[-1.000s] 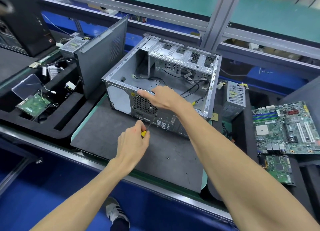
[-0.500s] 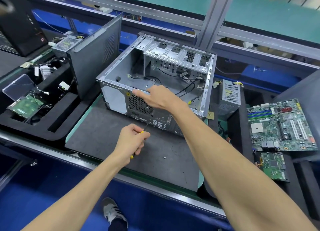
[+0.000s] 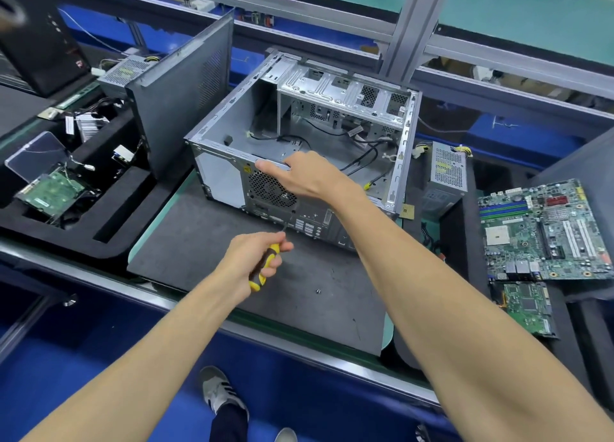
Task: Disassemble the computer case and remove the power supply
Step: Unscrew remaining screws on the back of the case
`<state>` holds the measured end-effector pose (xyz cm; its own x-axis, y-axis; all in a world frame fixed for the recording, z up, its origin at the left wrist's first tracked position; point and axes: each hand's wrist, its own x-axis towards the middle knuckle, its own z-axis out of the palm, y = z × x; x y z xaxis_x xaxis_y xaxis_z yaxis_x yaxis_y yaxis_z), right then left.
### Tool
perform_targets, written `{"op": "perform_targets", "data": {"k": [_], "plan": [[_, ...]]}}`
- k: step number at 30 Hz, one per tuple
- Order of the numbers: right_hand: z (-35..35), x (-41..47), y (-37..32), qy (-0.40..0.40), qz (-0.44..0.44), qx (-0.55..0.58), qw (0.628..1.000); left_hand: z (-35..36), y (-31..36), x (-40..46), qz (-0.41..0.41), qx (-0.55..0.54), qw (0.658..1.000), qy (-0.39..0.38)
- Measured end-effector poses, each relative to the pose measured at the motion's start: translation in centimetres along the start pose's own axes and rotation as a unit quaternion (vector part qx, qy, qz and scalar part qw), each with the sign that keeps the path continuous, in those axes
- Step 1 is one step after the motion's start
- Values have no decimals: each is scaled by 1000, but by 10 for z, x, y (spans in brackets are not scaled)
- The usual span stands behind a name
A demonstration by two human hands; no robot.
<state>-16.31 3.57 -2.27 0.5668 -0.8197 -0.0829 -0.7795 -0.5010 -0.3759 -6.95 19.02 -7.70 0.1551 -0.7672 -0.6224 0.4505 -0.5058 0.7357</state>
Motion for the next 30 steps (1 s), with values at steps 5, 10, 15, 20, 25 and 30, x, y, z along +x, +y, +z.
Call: {"op": "perform_targets", "data": {"k": [5, 10, 15, 20, 25, 30], "plan": [[-3, -2, -2, -4, -3, 1, 1000, -5, 0, -1, 59, 156, 986, 16], [-4, -1, -2, -8, -3, 2, 1000, -4, -3, -5, 259, 473, 835, 107], [-3, -1, 0, -1, -7, 4, 1000, -5, -6, -7, 304, 597, 718, 189], [-1, 0, 1, 7, -3, -1, 1000, -6, 3, 3, 30, 92, 995, -7], [-2, -1, 0, 6, -8, -7, 1000, -7, 4, 4, -68, 11, 996, -49], [-3, -1, -1, 2, -9, -6, 1000, 0, -3, -7, 158, 370, 906, 133]]}}
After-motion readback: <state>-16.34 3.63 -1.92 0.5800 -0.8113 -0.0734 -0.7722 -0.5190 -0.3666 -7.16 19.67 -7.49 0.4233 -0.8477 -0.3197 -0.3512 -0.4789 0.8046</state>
